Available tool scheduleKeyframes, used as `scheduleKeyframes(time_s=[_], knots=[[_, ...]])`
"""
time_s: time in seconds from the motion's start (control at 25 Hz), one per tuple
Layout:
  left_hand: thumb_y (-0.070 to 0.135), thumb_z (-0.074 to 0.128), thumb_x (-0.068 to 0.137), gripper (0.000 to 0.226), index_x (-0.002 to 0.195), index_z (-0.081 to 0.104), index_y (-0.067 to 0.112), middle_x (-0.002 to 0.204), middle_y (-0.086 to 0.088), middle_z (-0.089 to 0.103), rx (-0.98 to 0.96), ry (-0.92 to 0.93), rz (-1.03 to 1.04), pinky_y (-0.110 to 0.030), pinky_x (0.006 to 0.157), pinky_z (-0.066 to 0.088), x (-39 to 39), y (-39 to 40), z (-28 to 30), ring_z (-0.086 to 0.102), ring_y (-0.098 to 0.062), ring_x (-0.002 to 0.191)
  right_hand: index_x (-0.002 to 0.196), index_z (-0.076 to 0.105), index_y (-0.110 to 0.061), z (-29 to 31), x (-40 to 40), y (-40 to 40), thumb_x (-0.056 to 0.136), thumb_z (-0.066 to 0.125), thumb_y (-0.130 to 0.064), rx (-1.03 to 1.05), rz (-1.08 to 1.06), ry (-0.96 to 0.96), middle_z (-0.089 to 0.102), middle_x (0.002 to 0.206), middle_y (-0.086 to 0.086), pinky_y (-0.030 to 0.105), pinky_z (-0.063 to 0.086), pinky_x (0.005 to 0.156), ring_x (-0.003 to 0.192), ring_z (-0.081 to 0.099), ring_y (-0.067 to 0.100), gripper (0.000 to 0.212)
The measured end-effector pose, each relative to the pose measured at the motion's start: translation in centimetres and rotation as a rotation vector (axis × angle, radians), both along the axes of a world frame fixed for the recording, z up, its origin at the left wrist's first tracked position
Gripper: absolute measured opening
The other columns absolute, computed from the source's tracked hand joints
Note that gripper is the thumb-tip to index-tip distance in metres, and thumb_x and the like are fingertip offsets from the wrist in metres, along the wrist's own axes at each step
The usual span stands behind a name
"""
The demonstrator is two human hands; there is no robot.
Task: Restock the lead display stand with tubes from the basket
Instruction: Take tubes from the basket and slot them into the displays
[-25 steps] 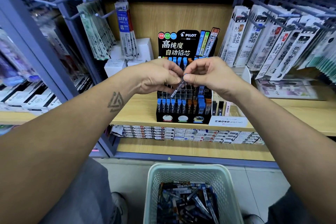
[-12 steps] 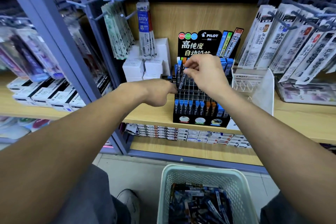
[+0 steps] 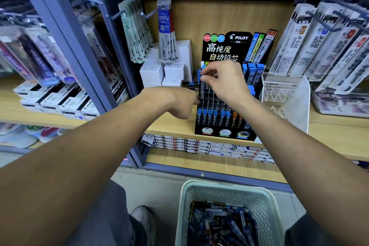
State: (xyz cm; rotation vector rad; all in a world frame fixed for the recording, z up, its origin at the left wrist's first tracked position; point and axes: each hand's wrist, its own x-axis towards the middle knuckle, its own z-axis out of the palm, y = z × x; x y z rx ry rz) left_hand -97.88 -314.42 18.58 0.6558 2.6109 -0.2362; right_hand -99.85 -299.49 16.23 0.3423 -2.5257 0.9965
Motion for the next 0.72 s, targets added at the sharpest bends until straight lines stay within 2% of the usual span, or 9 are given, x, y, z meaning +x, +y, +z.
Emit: scheduleKeyframes(time_s=[0.16,0.32,0.44,0.56,0.64,0.72], knots=[[0.005,0.044,0.096,0.068,0.159,0.023,0.018,0.164,-0.003,0.028,0.002,-0.014,0.011,-0.033,0.118,0.031,0.3,0.0,0.2,0.032,-0.023,0.147,0.098,0.077,-0.014,-0.7,-0.1,0.0,0.089,0.073,-0.016,0.062,0.0,-0.033,0.073,0.089,0.0,0.033,0.057,0.083,0.083,0.067,0.013,0.009],[0.006,0.043,0.097,0.067,0.159,0.023,0.018,0.163,-0.004,0.03,-0.022,-0.019,0.007,-0.032,0.116,0.033,0.2,0.1,0.3,0.033,-0.024,0.146,0.102,0.077,-0.012,-1.6,-0.2,-0.1,0.094,0.068,-0.017,0.216,0.018,-0.023,0.075,0.095,0.006,0.037,0.055,0.086,0.09,0.068,0.021,0.014],[0.005,0.042,0.097,0.066,0.159,0.024,0.017,0.163,-0.004,0.03,-0.026,-0.024,0.004,-0.03,0.117,0.031,0.3,0.2,0.5,0.032,-0.023,0.147,0.103,0.075,-0.007,-1.8,0.0,0.1,0.096,0.062,-0.013,0.312,-0.013,-0.025,0.074,0.099,0.012,0.041,0.055,0.086,0.095,0.068,0.029,0.016],[0.003,0.042,0.094,0.064,0.156,0.033,0.014,0.159,-0.005,0.036,-0.037,-0.014,0.013,-0.032,0.116,0.034,0.5,0.2,0.6,0.037,-0.024,0.144,0.114,0.074,-0.013,-1.0,0.7,0.7,0.097,0.056,-0.008,0.306,-0.075,-0.024,0.074,0.111,0.008,0.042,0.054,0.094,0.105,0.067,0.028,0.025],[0.002,0.045,0.09,0.054,0.142,0.051,0.011,0.143,-0.011,0.055,-0.005,0.068,0.02,-0.04,0.105,0.048,0.6,0.3,0.6,0.053,-0.029,0.129,0.112,0.075,-0.016,0.1,1.9,1.5,0.096,0.054,-0.007,0.263,-0.097,-0.024,0.074,0.111,0.004,0.04,0.054,0.094,0.104,0.067,0.024,0.028],[0.002,0.049,0.087,0.038,0.121,0.062,0.009,0.118,-0.014,0.065,0.075,0.21,0.019,-0.042,0.086,0.056,1.4,1.0,0.9,0.062,-0.031,0.108,0.107,0.076,-0.017,0.6,4.3,2.4,0.094,0.055,-0.005,0.187,-0.097,-0.075,0.075,0.106,0.002,0.036,0.055,0.092,0.098,0.067,0.02,0.028]])
